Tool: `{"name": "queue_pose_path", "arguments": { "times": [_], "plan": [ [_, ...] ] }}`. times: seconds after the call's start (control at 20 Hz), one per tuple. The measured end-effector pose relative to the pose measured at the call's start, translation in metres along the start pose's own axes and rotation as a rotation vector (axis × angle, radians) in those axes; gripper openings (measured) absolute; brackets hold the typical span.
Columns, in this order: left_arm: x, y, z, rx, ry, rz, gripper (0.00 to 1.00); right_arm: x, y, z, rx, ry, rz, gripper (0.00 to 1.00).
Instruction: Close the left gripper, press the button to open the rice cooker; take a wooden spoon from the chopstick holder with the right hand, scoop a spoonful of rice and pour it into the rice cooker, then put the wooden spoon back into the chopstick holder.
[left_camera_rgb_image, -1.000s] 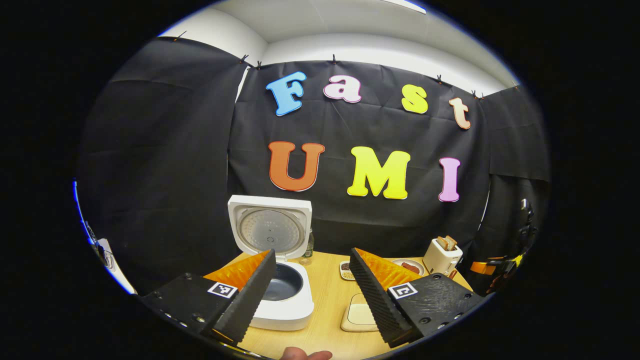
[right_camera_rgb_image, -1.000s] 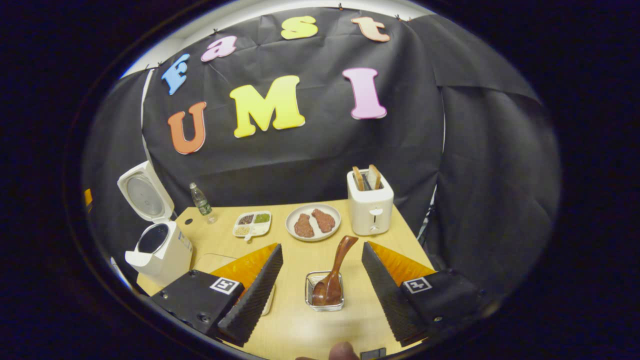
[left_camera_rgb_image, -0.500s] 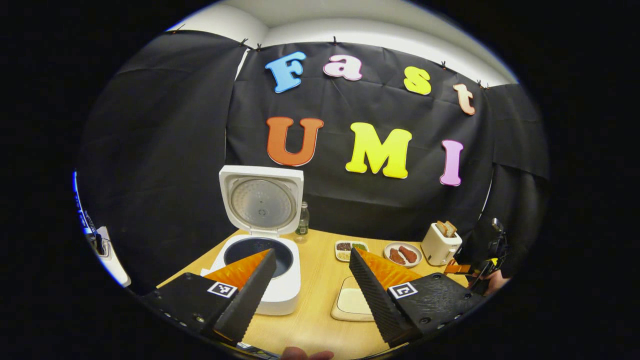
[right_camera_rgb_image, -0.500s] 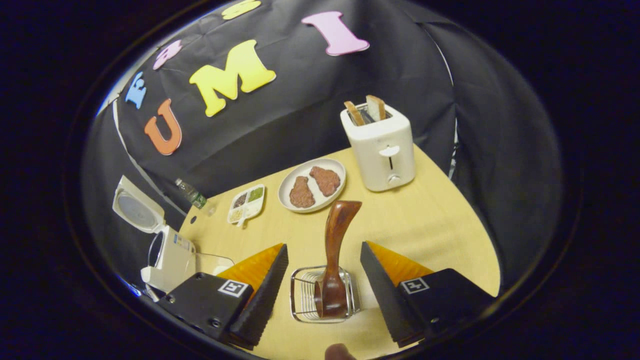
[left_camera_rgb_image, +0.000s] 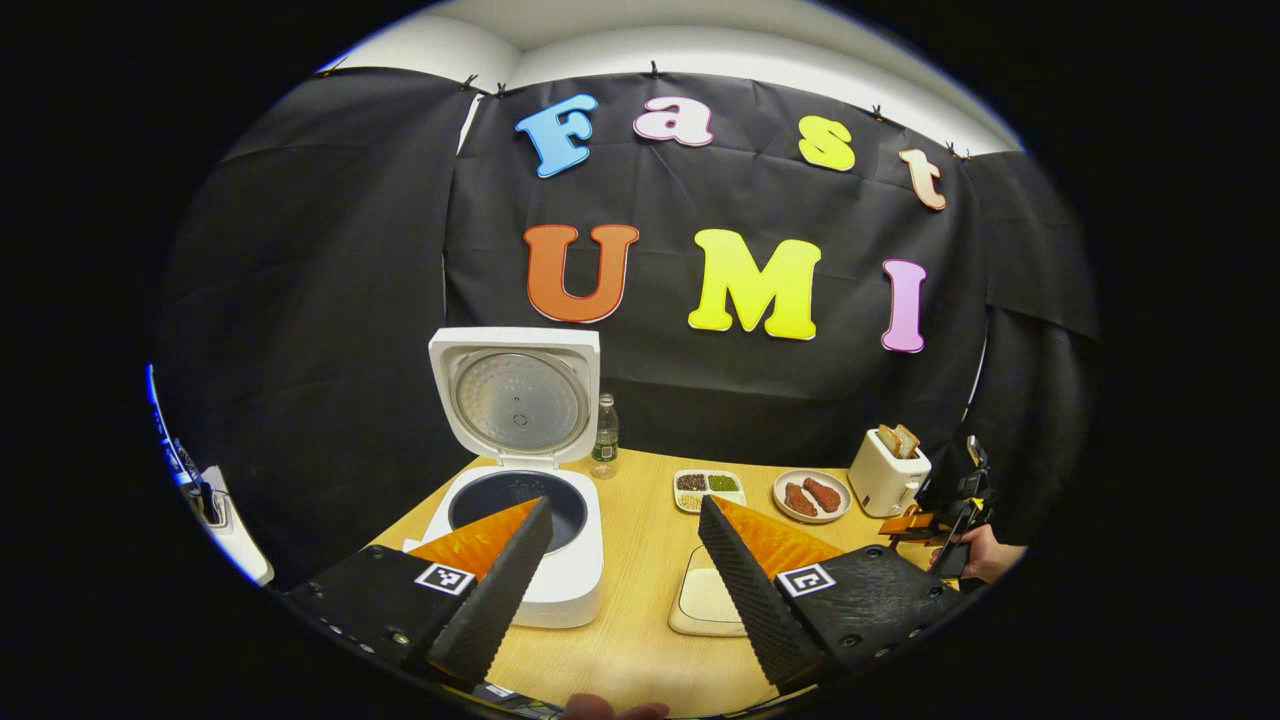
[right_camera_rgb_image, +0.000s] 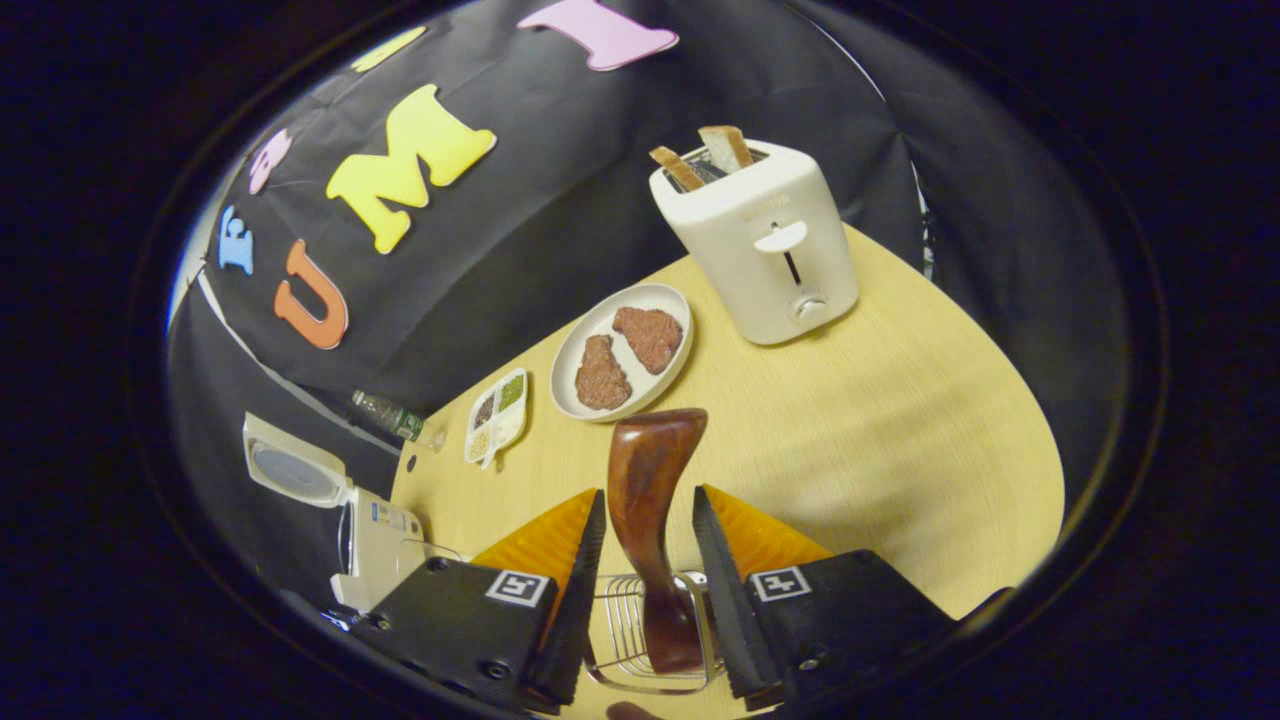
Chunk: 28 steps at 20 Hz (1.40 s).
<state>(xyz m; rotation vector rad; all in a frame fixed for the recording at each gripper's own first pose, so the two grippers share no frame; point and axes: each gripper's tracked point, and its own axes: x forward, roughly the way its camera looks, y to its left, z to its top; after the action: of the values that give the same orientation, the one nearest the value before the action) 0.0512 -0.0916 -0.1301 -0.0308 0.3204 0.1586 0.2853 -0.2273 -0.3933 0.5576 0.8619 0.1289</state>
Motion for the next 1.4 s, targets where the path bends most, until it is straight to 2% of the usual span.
{"name": "queue_pose_path", "arguments": {
  "times": [0.05, 0.1, 0.15, 0.45, 0.55, 0.7, 0.75, 0.9, 1.1, 1.25, 1.4],
  "plan": [
    [0.000, 0.001, -0.002, 0.004, 0.004, 0.000, 0.94, 0.000, 0.001, -0.001, 0.018, 0.008, 0.006, 0.57],
    [-0.002, 0.002, -0.002, 0.007, 0.003, -0.001, 0.94, -0.001, 0.002, 0.001, 0.030, 0.006, 0.011, 0.39],
    [-0.001, 0.002, 0.001, 0.009, 0.000, -0.005, 0.94, -0.001, 0.001, -0.001, 0.022, 0.007, -0.004, 0.31],
    [-0.005, 0.002, 0.007, -0.006, -0.031, -0.055, 0.94, -0.047, 0.002, -0.005, 0.036, -0.032, -0.049, 0.29],
    [-0.006, 0.005, 0.008, -0.014, -0.039, -0.067, 0.95, -0.058, 0.003, -0.006, 0.008, -0.062, -0.080, 0.30],
    [-0.012, 0.016, 0.014, -0.037, -0.057, -0.074, 0.95, -0.080, 0.020, 0.001, -0.046, -0.122, -0.112, 0.24],
    [-0.014, 0.018, 0.016, -0.048, -0.064, -0.076, 0.95, -0.091, 0.029, 0.005, -0.079, -0.144, -0.121, 0.21],
    [-0.020, 0.035, 0.020, -0.079, -0.083, -0.069, 0.94, -0.118, 0.067, 0.013, -0.190, -0.204, -0.123, 0.22],
    [-0.029, 0.061, 0.021, -0.098, -0.102, -0.043, 0.95, -0.137, 0.147, 0.000, -0.335, -0.224, -0.050, 0.22],
    [-0.039, 0.083, 0.022, -0.099, -0.119, -0.020, 0.94, -0.128, 0.207, -0.030, -0.415, -0.195, 0.027, 0.22],
    [-0.049, 0.105, 0.023, -0.104, -0.128, 0.006, 0.95, -0.104, 0.233, -0.063, -0.514, -0.168, 0.012, 0.18]
  ]
}}
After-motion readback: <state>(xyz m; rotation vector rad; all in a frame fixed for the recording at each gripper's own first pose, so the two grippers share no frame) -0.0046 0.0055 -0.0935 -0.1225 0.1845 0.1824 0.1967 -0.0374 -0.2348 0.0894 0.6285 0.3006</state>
